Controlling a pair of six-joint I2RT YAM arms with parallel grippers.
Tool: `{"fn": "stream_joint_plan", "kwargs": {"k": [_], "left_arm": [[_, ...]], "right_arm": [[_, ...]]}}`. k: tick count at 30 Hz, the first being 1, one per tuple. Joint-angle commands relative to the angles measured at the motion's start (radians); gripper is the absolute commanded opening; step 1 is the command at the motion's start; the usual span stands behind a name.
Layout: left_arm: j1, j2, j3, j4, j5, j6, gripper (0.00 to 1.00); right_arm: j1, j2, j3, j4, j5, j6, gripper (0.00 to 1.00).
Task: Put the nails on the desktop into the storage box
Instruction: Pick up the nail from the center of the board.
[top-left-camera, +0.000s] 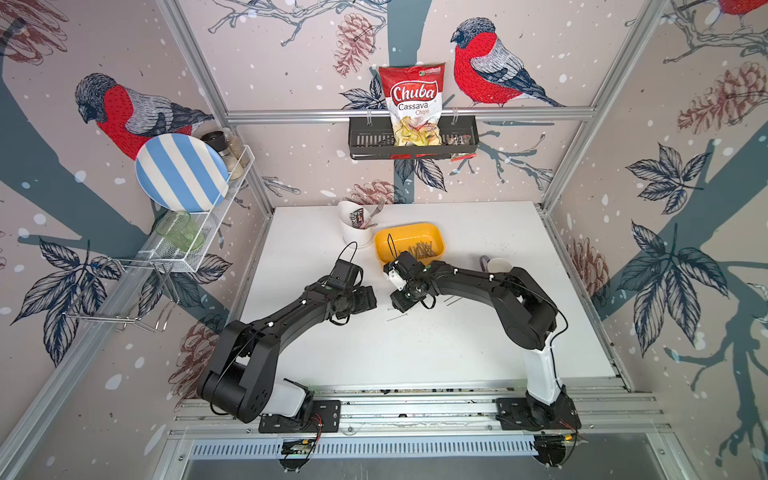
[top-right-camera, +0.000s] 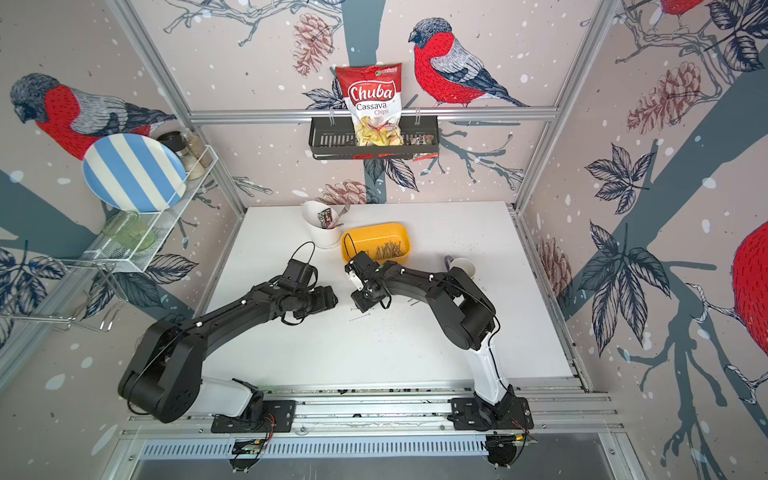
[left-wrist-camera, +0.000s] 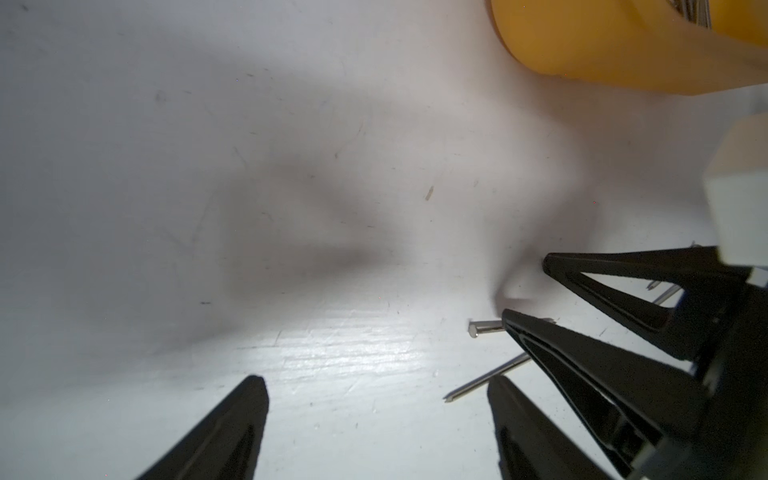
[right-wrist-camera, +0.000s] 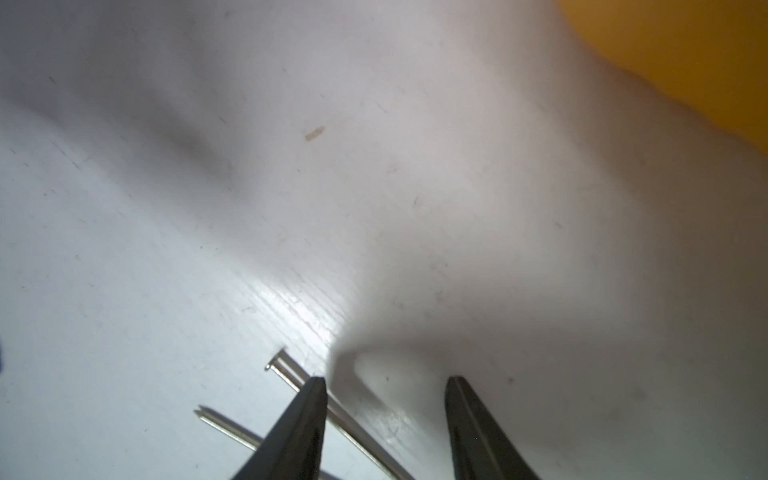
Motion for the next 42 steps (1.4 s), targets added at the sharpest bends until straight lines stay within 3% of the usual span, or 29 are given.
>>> {"fn": "stream_joint_plan", "kwargs": {"k": [1,18,31,42], "left_arm": [[0.003,-0.013,-0.007,-0.007,-0.005,-0.017,0.85],[0.0,-0.022,-0.02,0.023,0.011,-0.041,0.85],[-0.006,-0.017,-0.013,0.015,0.013,-0.035,0.86],[-0.004,0.005,-0.006,0.001,0.006,-0.002,0.86]], "right_arm": [[0.002,0.01,-0.014,-0.078,0.005,-0.015,0.51],[0.008,-0.174,-0.148,-0.028,-0.139,-0.043,0.52],[0.032,-0.091,-0.05,-0.067,0.011,-0.058,0.52],[0.039,-0.045,-0.018,-0.08,-0.041,-0.071,0.51]]}}
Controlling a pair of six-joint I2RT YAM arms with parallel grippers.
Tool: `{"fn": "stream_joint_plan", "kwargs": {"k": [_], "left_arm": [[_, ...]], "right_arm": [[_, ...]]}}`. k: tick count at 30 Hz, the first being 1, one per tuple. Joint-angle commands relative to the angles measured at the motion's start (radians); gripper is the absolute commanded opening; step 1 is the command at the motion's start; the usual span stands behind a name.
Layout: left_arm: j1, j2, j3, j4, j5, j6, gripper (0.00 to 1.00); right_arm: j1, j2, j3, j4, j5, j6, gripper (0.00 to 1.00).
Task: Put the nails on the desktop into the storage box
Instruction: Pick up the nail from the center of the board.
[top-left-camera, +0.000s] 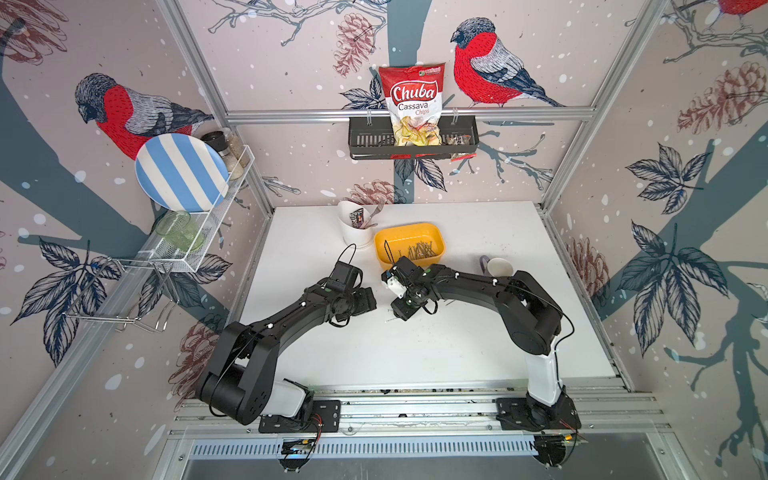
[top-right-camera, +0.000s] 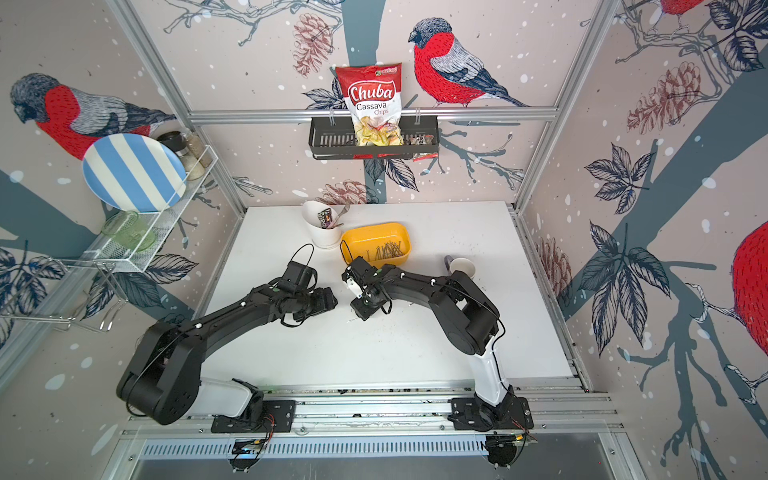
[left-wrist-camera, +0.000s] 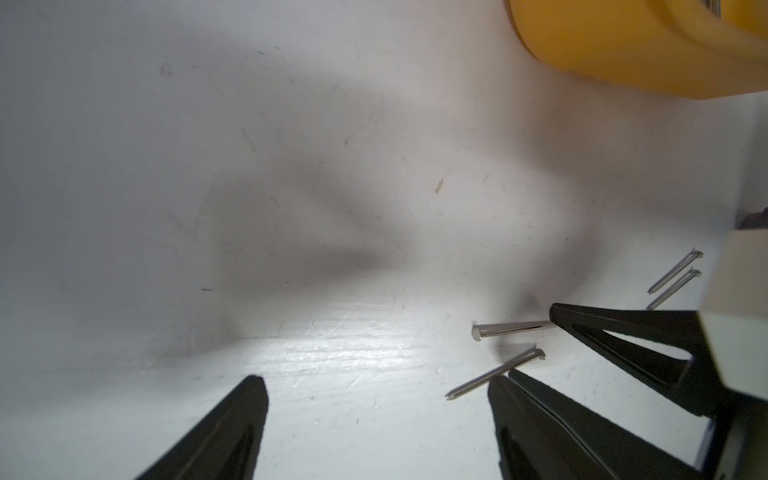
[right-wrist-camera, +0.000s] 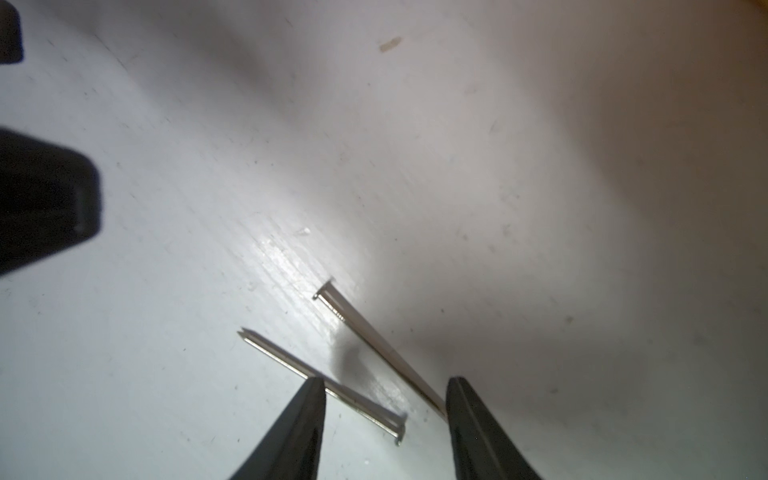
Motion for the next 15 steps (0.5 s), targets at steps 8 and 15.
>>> {"fn": "stream_joint_plan", "kwargs": {"k": [8,15], "left_arm": [[0.007,0.03,0.032,-0.017,0.008,0.057,0.86],[0.022,0.024,0.026,-0.023,0.012,0.071,0.86]], "right_arm": [[0.007,0.058,0.048,-0.037,-0.006,-0.025,0.51],[0.005,0.096,0.082,-0.065,0.022,-0.023,0.46]]}}
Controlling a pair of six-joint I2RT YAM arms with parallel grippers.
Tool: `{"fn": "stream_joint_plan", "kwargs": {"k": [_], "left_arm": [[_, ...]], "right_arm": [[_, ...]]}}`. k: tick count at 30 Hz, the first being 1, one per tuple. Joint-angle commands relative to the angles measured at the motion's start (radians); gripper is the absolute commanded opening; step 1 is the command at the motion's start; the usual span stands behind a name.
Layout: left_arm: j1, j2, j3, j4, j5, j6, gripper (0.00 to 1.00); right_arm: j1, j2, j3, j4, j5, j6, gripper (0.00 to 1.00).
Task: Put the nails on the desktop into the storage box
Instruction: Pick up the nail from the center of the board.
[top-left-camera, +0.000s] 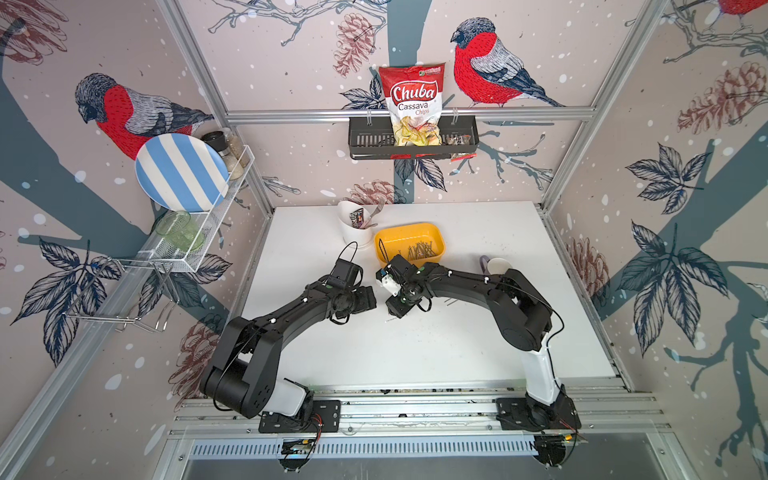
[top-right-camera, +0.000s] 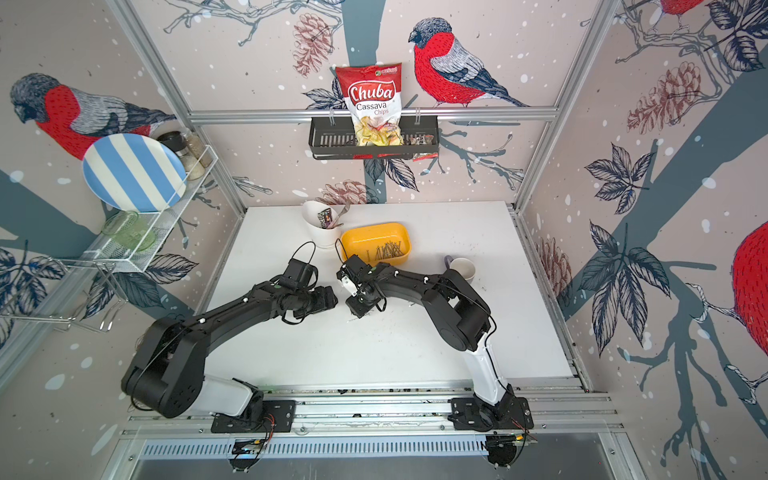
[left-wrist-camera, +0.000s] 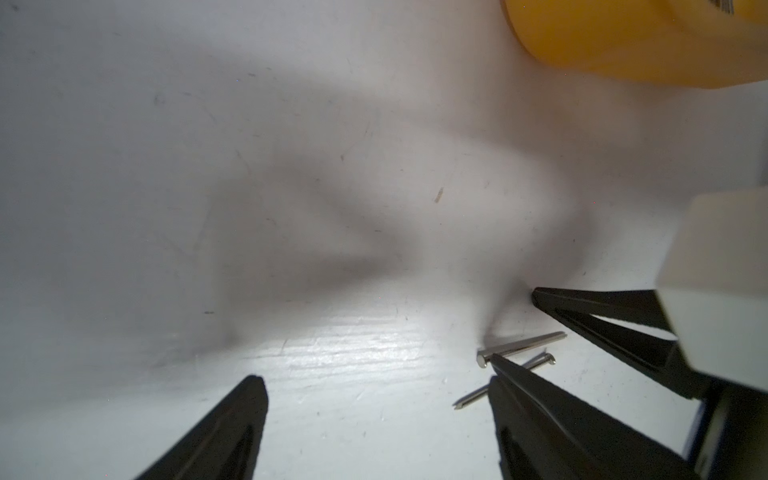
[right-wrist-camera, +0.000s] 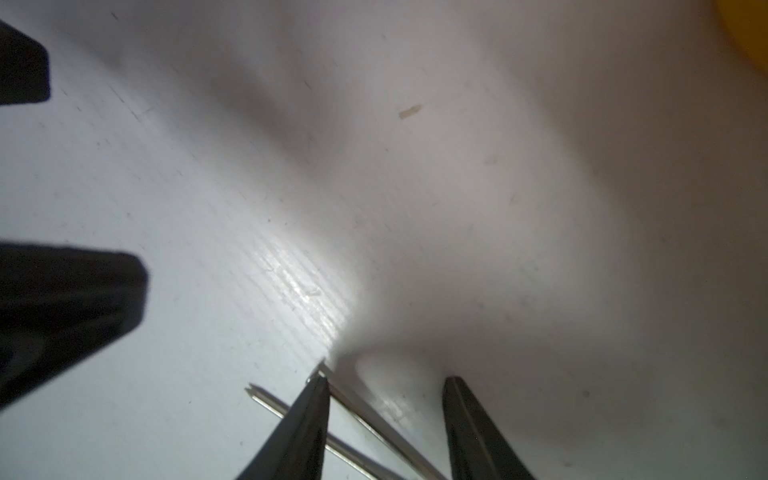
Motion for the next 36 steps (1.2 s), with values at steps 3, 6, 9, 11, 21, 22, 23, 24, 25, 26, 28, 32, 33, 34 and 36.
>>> {"fn": "stream_joint_plan", "kwargs": {"k": [3,6,9,11,21,22,23,24,25,26,28,32,33,34,36], "left_arm": [[0.011,-0.006,-0.005,-0.008,0.014,0.021,0.86],[0.015,0.002,-0.003,-0.005,0.02,0.026,0.86],[0.017,0.011,-0.001,0.004,0.024,0.027,0.86],[0.017,0.017,0.0,0.007,0.026,0.027,0.86],[0.016,0.032,0.004,0.017,0.034,0.03,0.86],[0.017,0.034,0.004,0.018,0.034,0.03,0.86],[0.017,0.035,0.005,0.02,0.037,0.03,0.86],[0.017,0.038,0.006,0.023,0.037,0.03,0.86],[0.017,0.04,0.005,0.024,0.039,0.03,0.86],[0.017,0.043,0.009,0.026,0.04,0.031,0.86],[0.017,0.046,0.011,0.026,0.042,0.031,0.86],[0.018,0.046,0.01,0.025,0.042,0.034,0.86],[0.017,0.046,0.007,0.025,0.042,0.033,0.86],[0.018,0.046,0.005,0.027,0.042,0.033,0.86],[0.018,0.049,0.004,0.03,0.044,0.033,0.86]], "right_arm": [[-0.006,0.027,-0.002,-0.079,0.054,0.007,0.39],[-0.022,0.025,-0.006,-0.088,0.064,0.015,0.35],[-0.037,0.019,-0.007,-0.091,0.076,0.021,0.34],[-0.05,0.024,0.001,-0.101,0.099,0.034,0.32],[-0.122,0.014,0.014,-0.182,0.137,0.074,0.31],[-0.121,0.008,0.013,-0.186,0.129,0.072,0.32],[-0.122,0.009,0.014,-0.193,0.112,0.069,0.34],[-0.121,0.011,0.016,-0.201,0.1,0.067,0.34],[-0.12,0.011,0.015,-0.204,0.095,0.067,0.35],[-0.118,0.014,0.013,-0.205,0.087,0.067,0.35],[-0.117,0.019,0.011,-0.213,0.071,0.07,0.35],[-0.115,0.014,-0.005,-0.244,0.051,0.067,0.34],[-0.117,0.007,-0.015,-0.243,0.044,0.065,0.34],[-0.118,0.003,-0.022,-0.245,0.041,0.063,0.34],[-0.12,0.002,-0.027,-0.251,0.038,0.061,0.32]]}}
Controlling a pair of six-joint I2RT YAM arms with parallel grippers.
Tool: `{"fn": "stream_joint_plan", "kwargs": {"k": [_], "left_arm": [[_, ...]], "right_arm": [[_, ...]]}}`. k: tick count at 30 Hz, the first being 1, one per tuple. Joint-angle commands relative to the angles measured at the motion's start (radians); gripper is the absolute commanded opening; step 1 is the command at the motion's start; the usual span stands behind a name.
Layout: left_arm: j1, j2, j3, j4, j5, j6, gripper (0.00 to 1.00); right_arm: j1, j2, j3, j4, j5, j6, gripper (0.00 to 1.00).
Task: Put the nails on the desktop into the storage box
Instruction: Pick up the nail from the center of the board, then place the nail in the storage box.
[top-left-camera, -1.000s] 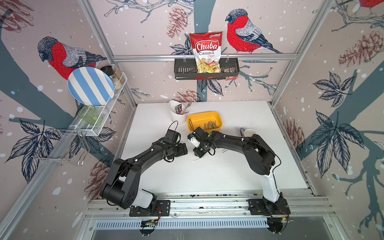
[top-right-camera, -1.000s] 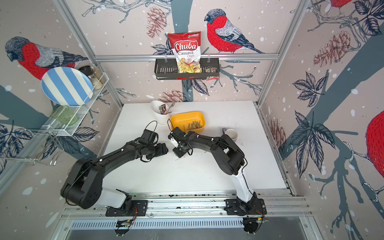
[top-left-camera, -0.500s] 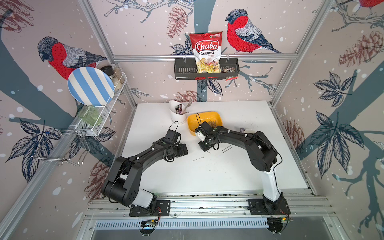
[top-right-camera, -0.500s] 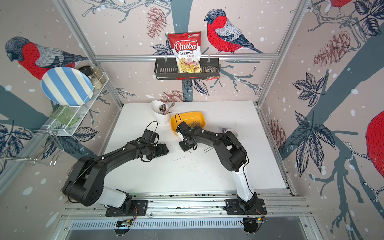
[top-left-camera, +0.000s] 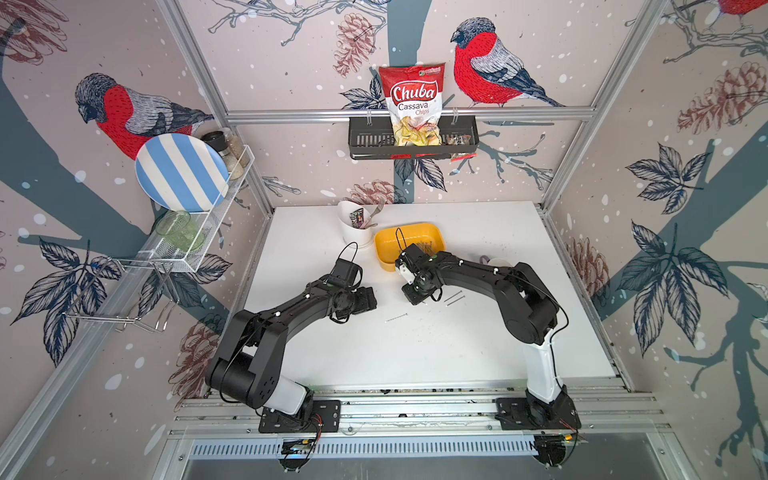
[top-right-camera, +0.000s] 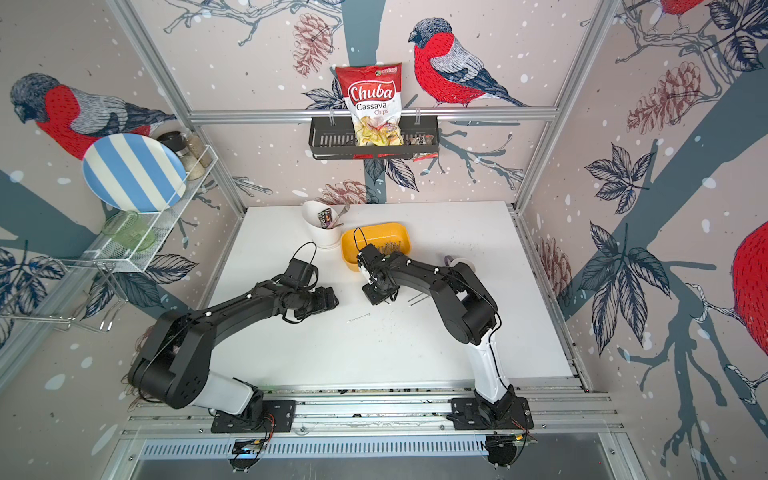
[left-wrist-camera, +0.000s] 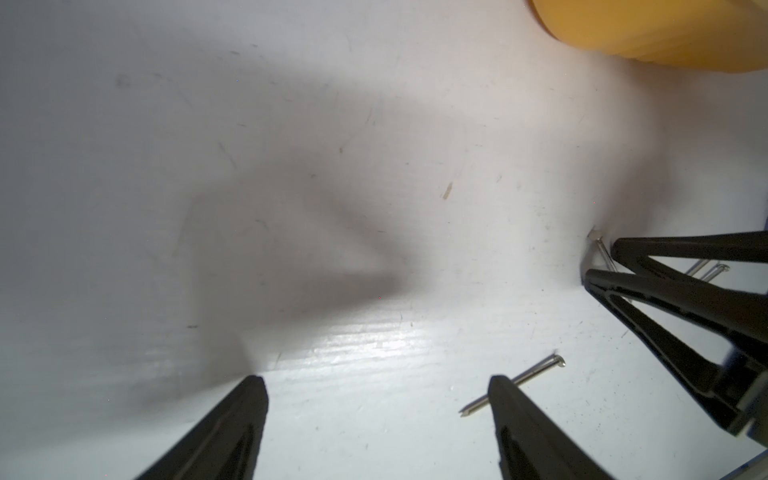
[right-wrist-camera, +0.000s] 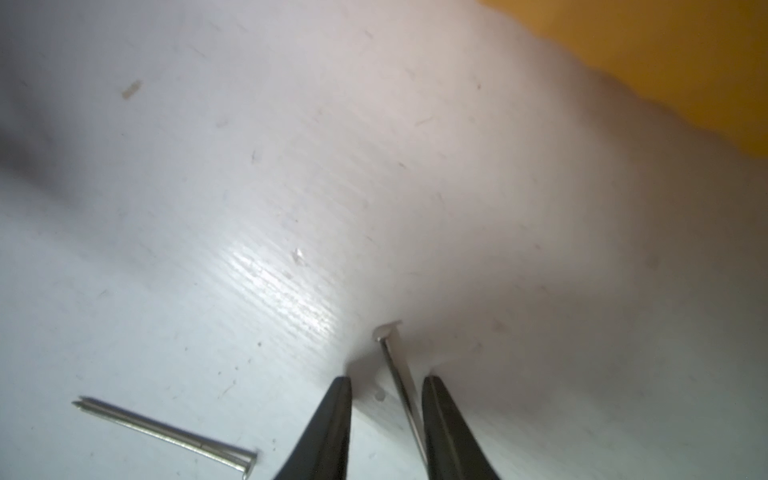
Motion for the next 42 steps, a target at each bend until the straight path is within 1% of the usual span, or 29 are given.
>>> {"fn": "stream_joint_plan", "kwargs": {"k": [1,9,13,17,25,31,34,37,39,42], "left_arm": [[0.005,0.005,-0.001,0.016,0.005,0.02,0.86],[0.004,0.022,0.016,0.012,0.011,0.03,0.86],[0.005,0.018,0.01,0.009,0.01,0.032,0.86],[0.005,0.008,-0.001,0.013,0.008,0.028,0.86],[0.006,0.004,0.014,0.023,0.025,0.038,0.86],[0.005,0.029,0.048,0.017,0.031,0.047,0.86],[0.004,0.032,0.055,0.016,0.031,0.047,0.86],[0.005,0.036,0.057,0.013,0.03,0.049,0.86],[0.005,0.041,0.06,0.009,0.03,0.05,0.86],[0.005,0.041,0.074,-0.005,0.027,0.055,0.86]], "right_arm": [[-0.003,0.018,-0.019,-0.156,-0.033,-0.009,0.3],[-0.003,0.076,0.049,-0.186,-0.042,-0.008,0.08],[-0.002,0.094,0.073,-0.198,-0.06,-0.013,0.0],[-0.002,0.088,0.089,-0.195,-0.078,-0.001,0.0],[-0.036,-0.021,0.201,-0.195,-0.134,0.083,0.0],[-0.073,-0.071,0.273,-0.216,-0.219,0.146,0.0],[-0.113,-0.099,0.311,-0.189,-0.268,0.223,0.0],[-0.166,-0.109,0.36,-0.136,-0.295,0.331,0.0],[-0.201,-0.1,0.386,-0.096,-0.319,0.406,0.0],[-0.231,-0.069,0.414,-0.047,-0.322,0.484,0.0]]}}
